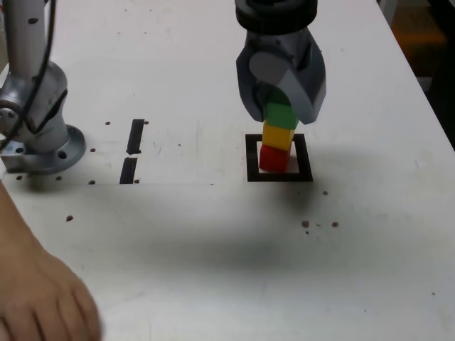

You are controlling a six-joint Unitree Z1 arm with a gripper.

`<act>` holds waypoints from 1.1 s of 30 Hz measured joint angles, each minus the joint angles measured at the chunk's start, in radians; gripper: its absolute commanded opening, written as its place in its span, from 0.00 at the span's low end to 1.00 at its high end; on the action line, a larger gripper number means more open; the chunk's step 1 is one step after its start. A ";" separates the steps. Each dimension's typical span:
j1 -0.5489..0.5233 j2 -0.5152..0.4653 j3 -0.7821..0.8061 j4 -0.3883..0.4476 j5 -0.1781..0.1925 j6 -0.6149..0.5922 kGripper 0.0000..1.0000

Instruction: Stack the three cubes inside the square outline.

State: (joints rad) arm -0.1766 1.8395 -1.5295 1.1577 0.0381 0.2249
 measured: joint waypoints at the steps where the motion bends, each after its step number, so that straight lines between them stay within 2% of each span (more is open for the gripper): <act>1: 0.002 0.001 0.001 -0.001 0.000 0.001 0.09; 6: 0.007 0.003 0.009 -0.005 -0.001 0.004 0.15; 14: 0.015 0.009 0.020 -0.005 -0.001 0.007 0.36; 22: 0.019 0.014 0.027 -0.005 -0.015 0.010 0.65; 29: 0.021 0.014 0.036 -0.010 -0.022 0.016 0.81; 33: 0.021 0.014 0.042 -0.015 -0.027 0.016 0.86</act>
State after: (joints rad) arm -0.1561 1.8533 -1.4877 1.1424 0.0108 0.2410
